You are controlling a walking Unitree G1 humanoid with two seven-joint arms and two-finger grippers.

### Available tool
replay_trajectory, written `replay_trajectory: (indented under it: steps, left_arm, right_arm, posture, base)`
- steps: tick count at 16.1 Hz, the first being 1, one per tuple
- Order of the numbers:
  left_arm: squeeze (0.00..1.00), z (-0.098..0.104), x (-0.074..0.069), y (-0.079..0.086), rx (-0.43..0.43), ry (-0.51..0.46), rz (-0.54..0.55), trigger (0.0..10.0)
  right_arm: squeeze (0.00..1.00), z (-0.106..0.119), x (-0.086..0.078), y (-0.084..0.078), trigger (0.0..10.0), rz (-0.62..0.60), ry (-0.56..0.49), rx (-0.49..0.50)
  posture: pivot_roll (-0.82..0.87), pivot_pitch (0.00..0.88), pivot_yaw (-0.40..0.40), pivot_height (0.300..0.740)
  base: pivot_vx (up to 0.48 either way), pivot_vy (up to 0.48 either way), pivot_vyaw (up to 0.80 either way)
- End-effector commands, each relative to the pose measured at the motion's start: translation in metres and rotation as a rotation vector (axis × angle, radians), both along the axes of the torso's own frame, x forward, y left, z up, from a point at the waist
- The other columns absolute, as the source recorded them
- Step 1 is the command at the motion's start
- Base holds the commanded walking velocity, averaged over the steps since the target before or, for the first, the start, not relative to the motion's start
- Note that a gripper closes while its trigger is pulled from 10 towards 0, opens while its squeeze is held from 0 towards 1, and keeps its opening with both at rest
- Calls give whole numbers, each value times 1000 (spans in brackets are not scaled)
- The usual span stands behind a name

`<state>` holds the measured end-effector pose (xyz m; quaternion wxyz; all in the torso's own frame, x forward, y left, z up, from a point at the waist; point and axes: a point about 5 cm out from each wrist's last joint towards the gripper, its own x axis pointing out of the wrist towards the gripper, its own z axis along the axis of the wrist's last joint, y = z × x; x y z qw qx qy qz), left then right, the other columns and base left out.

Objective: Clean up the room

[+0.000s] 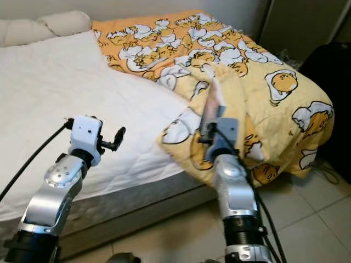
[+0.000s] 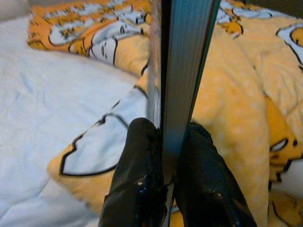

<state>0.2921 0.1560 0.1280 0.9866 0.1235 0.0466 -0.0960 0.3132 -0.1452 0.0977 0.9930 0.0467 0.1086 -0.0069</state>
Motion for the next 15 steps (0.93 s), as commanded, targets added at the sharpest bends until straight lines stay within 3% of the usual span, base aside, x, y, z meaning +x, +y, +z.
replay_trajectory:
  steps: [1,15]
  left_arm:
    - [31,3,1,7,14,-8,18,10000]
    - [35,3,2,8,13,-8,20,10000]
  right_arm:
    - [0,15,5,12,10000,39,-64,14]
    - [0,16,6,14,10000,52,-77,4]
  posture:
    - [23,0,45,740]
    - [25,0,47,740]
  base:
    - [0,356,0]
    - [0,355,0]
